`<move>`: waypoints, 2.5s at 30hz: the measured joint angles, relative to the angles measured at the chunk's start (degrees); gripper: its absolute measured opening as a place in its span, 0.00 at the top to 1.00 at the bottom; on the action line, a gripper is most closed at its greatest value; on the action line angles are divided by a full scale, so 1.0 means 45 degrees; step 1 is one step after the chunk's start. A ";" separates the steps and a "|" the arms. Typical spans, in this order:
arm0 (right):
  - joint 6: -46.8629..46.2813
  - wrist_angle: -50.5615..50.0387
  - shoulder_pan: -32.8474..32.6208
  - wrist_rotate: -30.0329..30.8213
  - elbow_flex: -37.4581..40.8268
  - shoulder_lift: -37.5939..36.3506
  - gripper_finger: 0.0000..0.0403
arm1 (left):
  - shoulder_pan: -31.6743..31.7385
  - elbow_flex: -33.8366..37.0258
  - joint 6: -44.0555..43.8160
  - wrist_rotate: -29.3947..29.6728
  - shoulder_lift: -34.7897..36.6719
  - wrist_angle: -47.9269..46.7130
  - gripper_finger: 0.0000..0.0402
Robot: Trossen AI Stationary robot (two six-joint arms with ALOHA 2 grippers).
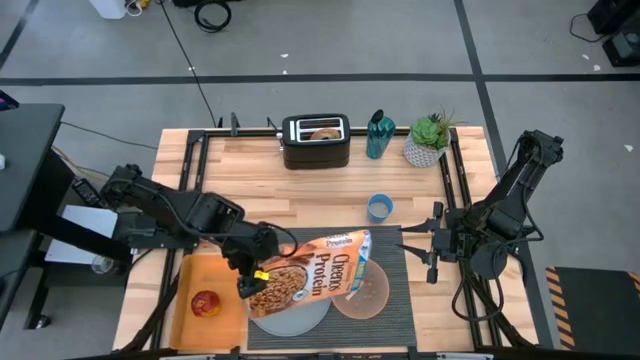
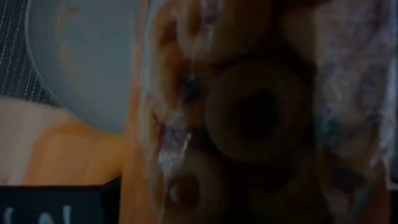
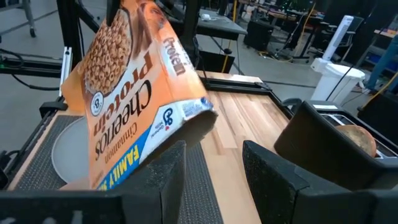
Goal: Arrange a breakfast setting
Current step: Pour the cereal from the cereal box into the pink bowl
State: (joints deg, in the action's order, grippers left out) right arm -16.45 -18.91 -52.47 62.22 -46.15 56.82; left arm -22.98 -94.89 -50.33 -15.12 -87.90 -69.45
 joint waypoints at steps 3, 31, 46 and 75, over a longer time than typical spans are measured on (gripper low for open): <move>-0.0009 0.0051 0.0000 0.0023 0.0000 0.0000 0.59 | -0.0063 -0.0015 0.0055 -0.0451 -0.0158 0.0569 0.51; -0.0066 0.0086 0.0010 0.0075 0.0000 0.0005 0.59 | 0.0646 -0.0010 0.0040 -0.1146 -0.0242 0.0220 0.51; -0.0014 0.0084 0.0010 0.0194 0.0000 0.0005 0.59 | 0.1292 -0.0005 0.0208 -0.1491 -0.0243 0.0217 0.51; -0.0068 0.0077 0.0015 0.0161 0.0000 0.0005 0.59 | 0.1267 0.0005 0.0285 -0.1754 -0.0421 0.0389 0.51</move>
State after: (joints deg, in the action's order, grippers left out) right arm -16.75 -18.57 -52.40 62.94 -46.15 56.84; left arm -17.28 -94.87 -49.05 -23.02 -89.80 -67.70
